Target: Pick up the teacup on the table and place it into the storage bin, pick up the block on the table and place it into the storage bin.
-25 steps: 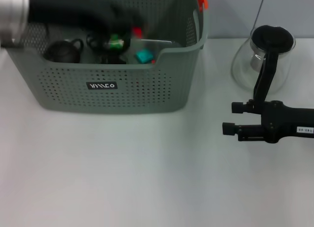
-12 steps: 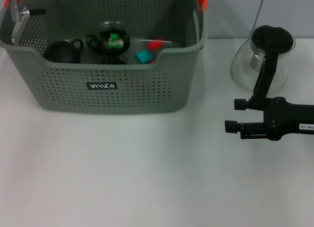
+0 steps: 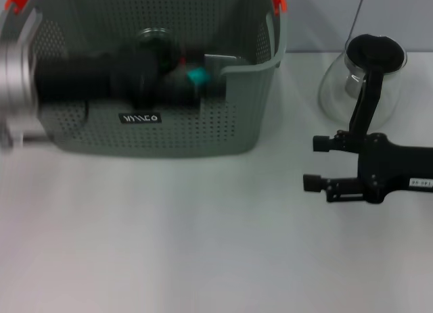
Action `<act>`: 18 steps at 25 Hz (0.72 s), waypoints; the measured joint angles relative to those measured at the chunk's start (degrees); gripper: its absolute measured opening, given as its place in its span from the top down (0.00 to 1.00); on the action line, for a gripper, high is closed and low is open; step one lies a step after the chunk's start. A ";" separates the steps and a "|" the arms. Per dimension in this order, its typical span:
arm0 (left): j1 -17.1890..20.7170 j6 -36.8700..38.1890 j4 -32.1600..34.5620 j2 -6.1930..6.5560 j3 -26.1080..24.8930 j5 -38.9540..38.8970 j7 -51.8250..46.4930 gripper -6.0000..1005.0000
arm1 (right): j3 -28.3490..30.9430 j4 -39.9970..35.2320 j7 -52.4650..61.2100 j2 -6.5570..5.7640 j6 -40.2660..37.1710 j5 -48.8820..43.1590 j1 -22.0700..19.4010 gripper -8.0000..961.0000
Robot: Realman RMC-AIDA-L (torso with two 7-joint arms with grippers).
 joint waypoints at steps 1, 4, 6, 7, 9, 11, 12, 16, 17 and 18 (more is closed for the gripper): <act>0.85 2.35 -1.57 -0.09 0.02 1.08 2.23 0.17 | 0.24 0.03 -0.87 0.28 -0.57 0.00 0.02 0.05; 3.45 3.78 -4.15 -0.70 -0.57 5.90 7.95 0.13 | 0.29 0.16 -3.20 1.16 -1.17 -0.26 0.25 0.05; 4.84 1.98 -5.10 -1.17 -1.12 9.24 10.39 0.11 | -0.14 0.34 -4.78 1.69 -0.93 -0.48 0.56 0.05; 5.22 0.99 -5.67 -1.32 -1.35 10.60 10.98 0.09 | -0.31 0.43 -5.60 1.95 -0.53 -0.70 0.79 0.05; 5.50 -1.02 -7.05 -1.39 -1.62 13.37 11.95 0.07 | -0.50 0.53 -6.69 2.53 0.25 -1.32 1.35 0.05; 5.51 -2.99 -8.45 -1.38 -1.86 16.27 13.11 0.07 | -0.60 0.58 -7.11 3.32 1.38 -2.37 2.11 0.05; 5.51 -4.00 -9.05 -1.39 -1.89 17.23 13.69 0.07 | -0.64 0.60 -7.11 3.73 2.26 -2.97 2.51 0.05; 5.55 -6.26 -10.96 -1.43 -1.96 19.27 17.62 0.07 | -0.75 0.64 -6.72 5.41 4.63 -5.13 4.07 0.05; 5.59 -6.44 -11.45 -1.44 -2.07 19.44 18.80 0.07 | -0.77 0.64 -6.68 5.64 4.80 -5.43 4.45 0.05; 5.64 -6.96 -12.31 -1.44 -2.34 19.86 20.79 0.07 | -0.78 0.64 -6.64 5.80 5.21 -5.62 4.68 0.05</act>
